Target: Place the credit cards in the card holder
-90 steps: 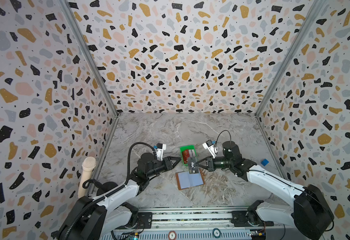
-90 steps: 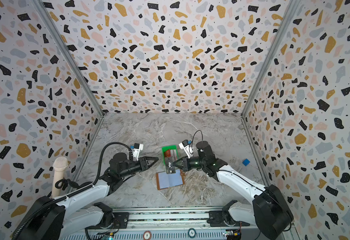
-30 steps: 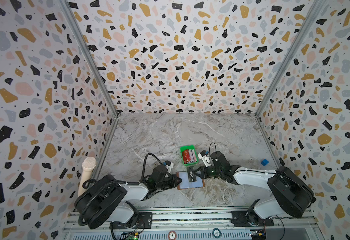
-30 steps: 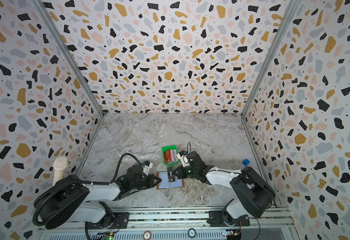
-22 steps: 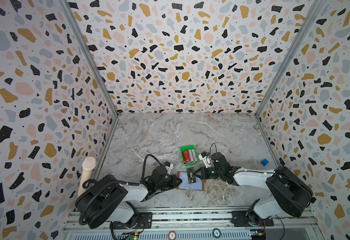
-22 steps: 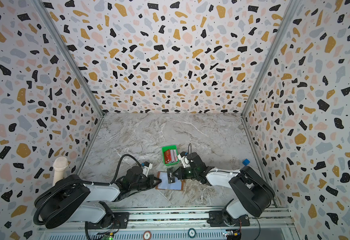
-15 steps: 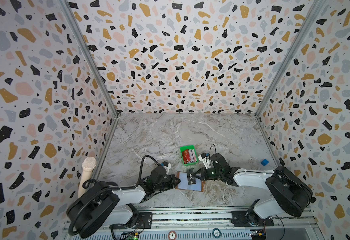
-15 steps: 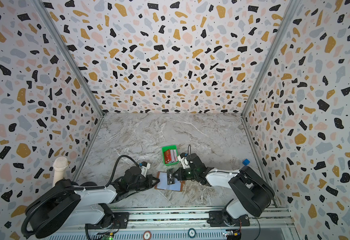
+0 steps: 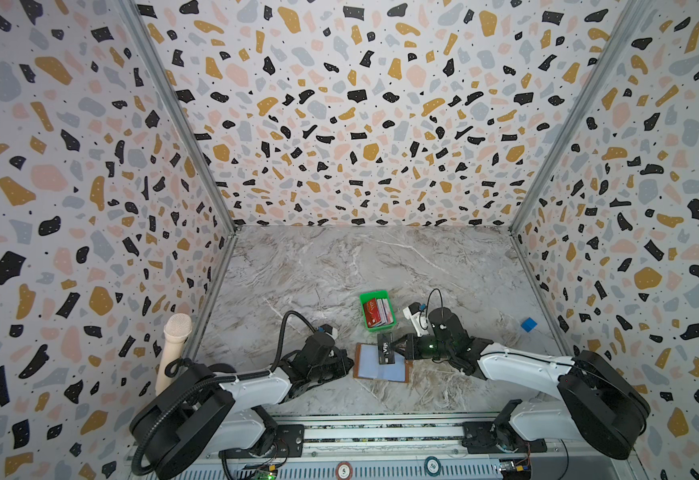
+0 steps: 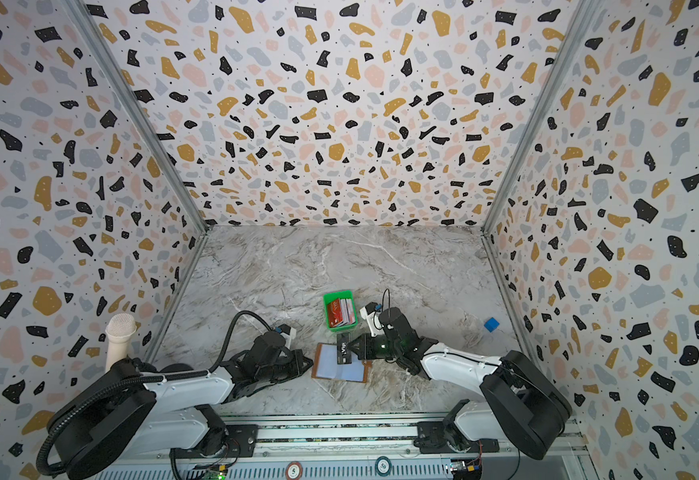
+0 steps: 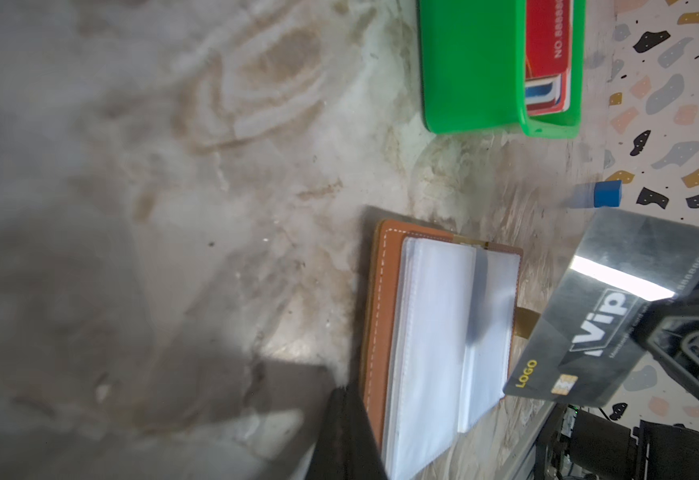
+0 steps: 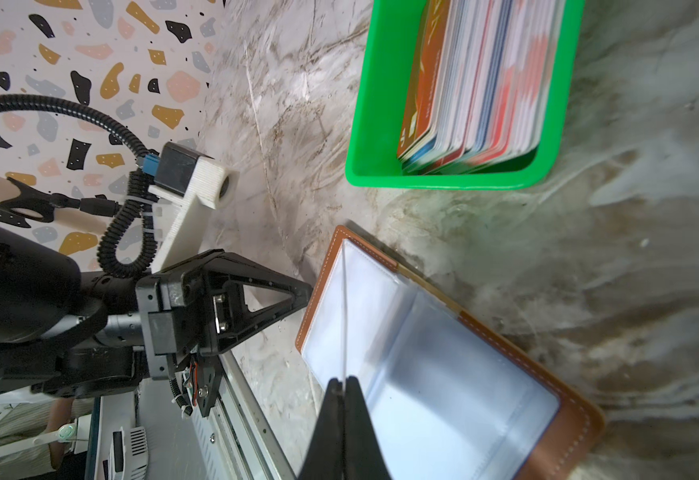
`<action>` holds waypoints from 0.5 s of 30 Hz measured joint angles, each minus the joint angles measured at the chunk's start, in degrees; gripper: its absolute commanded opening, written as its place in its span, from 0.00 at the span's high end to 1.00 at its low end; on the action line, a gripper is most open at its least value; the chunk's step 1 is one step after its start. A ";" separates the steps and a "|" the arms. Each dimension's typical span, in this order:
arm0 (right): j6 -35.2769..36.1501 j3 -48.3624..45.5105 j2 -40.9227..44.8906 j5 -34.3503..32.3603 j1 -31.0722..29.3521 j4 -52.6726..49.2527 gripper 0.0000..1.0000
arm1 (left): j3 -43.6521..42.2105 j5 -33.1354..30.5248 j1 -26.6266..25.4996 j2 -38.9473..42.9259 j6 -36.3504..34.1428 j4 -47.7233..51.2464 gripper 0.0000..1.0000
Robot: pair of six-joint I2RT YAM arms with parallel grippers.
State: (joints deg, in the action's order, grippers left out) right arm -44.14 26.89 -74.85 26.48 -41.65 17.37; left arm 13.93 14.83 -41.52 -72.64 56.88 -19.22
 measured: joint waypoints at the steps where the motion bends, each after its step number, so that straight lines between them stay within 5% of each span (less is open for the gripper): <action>1: -0.17 -0.11 0.33 -0.24 0.00 -0.13 1.00 | -0.04 0.70 -0.37 -0.24 0.24 -0.37 1.00; 15: 2.73 -0.20 3.48 0.15 3.45 -5.42 1.00 | 1.20 3.10 -3.17 6.60 -0.83 5.51 1.00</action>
State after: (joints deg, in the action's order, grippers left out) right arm -41.41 26.70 -71.37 26.63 -38.20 11.94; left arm 15.14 17.93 -44.69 -66.04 56.05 -13.72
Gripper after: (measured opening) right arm 0.046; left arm 0.046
